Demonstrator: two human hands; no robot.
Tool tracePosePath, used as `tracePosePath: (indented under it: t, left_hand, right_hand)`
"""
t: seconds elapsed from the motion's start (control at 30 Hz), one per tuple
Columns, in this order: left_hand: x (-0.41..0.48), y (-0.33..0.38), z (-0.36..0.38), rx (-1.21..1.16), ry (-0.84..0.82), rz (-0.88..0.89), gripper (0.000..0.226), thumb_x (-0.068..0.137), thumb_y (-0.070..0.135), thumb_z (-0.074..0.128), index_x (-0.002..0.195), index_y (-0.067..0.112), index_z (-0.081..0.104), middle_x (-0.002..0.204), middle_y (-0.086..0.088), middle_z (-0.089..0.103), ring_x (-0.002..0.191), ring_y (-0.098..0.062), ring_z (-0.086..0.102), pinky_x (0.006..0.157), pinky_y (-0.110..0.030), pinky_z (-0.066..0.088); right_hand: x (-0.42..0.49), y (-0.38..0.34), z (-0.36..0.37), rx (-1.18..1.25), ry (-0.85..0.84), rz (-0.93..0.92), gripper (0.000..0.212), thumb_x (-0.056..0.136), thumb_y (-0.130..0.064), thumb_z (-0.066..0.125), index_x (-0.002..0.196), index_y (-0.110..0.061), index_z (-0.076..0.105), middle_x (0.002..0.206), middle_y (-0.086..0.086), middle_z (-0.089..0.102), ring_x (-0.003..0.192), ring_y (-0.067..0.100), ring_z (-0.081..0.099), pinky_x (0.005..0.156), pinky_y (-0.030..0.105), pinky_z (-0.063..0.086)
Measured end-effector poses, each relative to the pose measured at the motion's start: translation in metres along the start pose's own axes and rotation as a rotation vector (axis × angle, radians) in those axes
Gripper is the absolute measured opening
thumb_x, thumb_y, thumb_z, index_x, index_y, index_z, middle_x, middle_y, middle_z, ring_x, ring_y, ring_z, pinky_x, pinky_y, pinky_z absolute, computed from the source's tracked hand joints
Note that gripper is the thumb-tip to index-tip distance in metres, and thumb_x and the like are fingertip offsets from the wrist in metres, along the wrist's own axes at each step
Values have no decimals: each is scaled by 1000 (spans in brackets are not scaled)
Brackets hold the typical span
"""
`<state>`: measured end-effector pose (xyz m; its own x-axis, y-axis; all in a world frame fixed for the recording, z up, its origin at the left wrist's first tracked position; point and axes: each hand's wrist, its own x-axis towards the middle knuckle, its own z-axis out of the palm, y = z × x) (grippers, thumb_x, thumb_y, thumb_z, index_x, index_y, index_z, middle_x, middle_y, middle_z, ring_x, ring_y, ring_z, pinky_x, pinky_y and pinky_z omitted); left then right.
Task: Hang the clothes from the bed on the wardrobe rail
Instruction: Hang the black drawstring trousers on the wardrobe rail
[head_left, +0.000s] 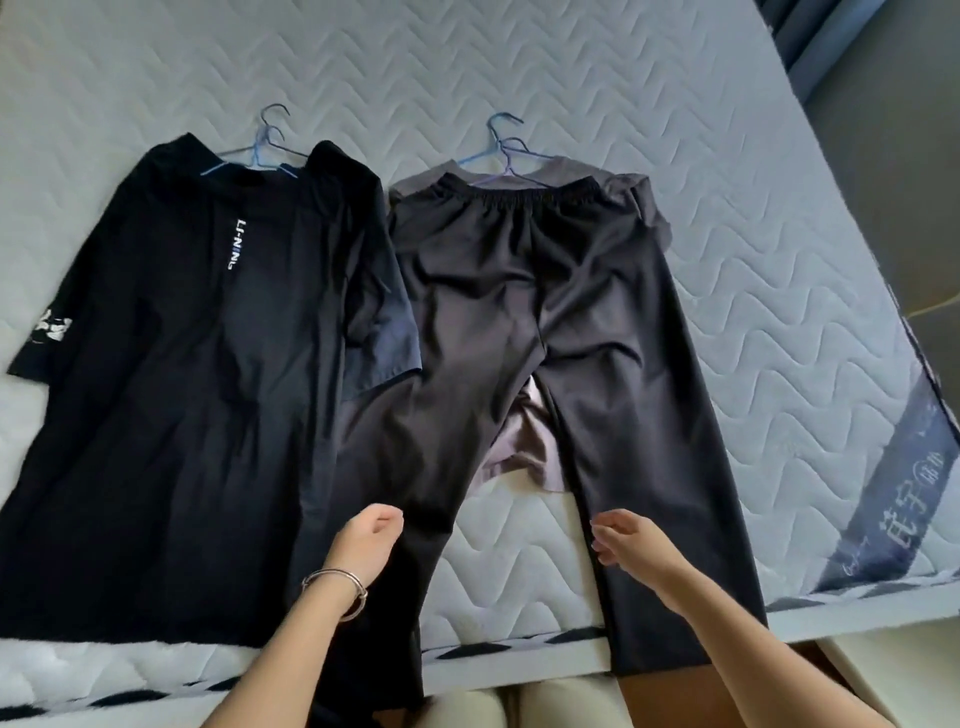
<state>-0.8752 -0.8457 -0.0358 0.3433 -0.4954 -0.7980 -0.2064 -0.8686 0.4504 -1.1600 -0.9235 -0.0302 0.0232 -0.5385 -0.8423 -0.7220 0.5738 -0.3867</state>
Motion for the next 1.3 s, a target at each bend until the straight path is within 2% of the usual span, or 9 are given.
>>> tracePosePath:
  t: [0.07,0.2,0.3,0.4,0.5,0.73,0.97,1.13,1.3]
  left_hand:
    - [31,45,10,13,26,61,13,89,17,54,97,21,63,102,-3,63,104,-22,59,90,-27,41]
    - [121,133,39,116,97,249,33,90,14,52,122,9,55,127,-8,57,120,-22,51,101,-25,35]
    - [195,188,61,238,142,406,37,91,16,49,127,9,50,134,-8,51,129,-23,42,107,-27,29]
    - [259,227,77,380,254,551,41,92,19,49,131,8,47,143,-8,43,141,-25,25,113,-29,18]
    - [310,234,94,520,387,594,48,94,27,42,138,10,39,151,-8,30,143,-23,23,117,-35,15]
    - [348,214,112,703,620,652,49,87,36,33,131,20,44,140,-3,49,133,-14,31,108,-37,20]
    - [354,212,114,732,639,674,48,85,34,35,131,20,41,140,-4,50,133,-15,30,108,-36,18]
    - [355,212,113,725,663,695,49,84,34,36,130,19,44,139,-4,51,133,-15,30,106,-38,22]
    - [350,214,108,628,626,675,51,83,38,34,125,17,54,137,-3,53,133,-18,40,110,-37,25]
  right_hand:
    - [36,-40,-23,-1,-10,-36,14,91,-15,49,86,-21,60,81,2,65,75,20,63,69,25,48]
    - [132,-110,-63,-102,81,-185,24,87,-12,51,70,-26,60,78,4,65,93,32,63,78,32,48]
    - [200,-165,-90,-210,246,-324,22,89,-14,47,92,-4,67,102,16,69,105,34,60,86,34,46]
    - [257,-212,-113,-172,393,-443,25,89,-16,49,108,-11,64,114,8,67,108,24,59,83,21,40]
    - [306,-248,-127,-235,478,-626,29,88,-15,51,116,-11,59,118,8,60,115,24,53,95,26,39]
    - [393,-323,-152,-491,561,-680,45,94,-27,46,136,-12,40,141,11,41,132,29,35,108,39,27]
    - [431,-366,-149,-392,438,-627,49,89,-33,54,134,-17,42,130,10,54,124,32,44,105,46,34]
    - [399,-357,-167,-375,447,-716,24,93,-22,49,105,-8,65,89,7,57,105,29,55,79,25,35]
    - [327,-315,-184,-435,561,-784,23,94,-20,45,101,-6,62,92,8,58,85,21,47,71,26,32]
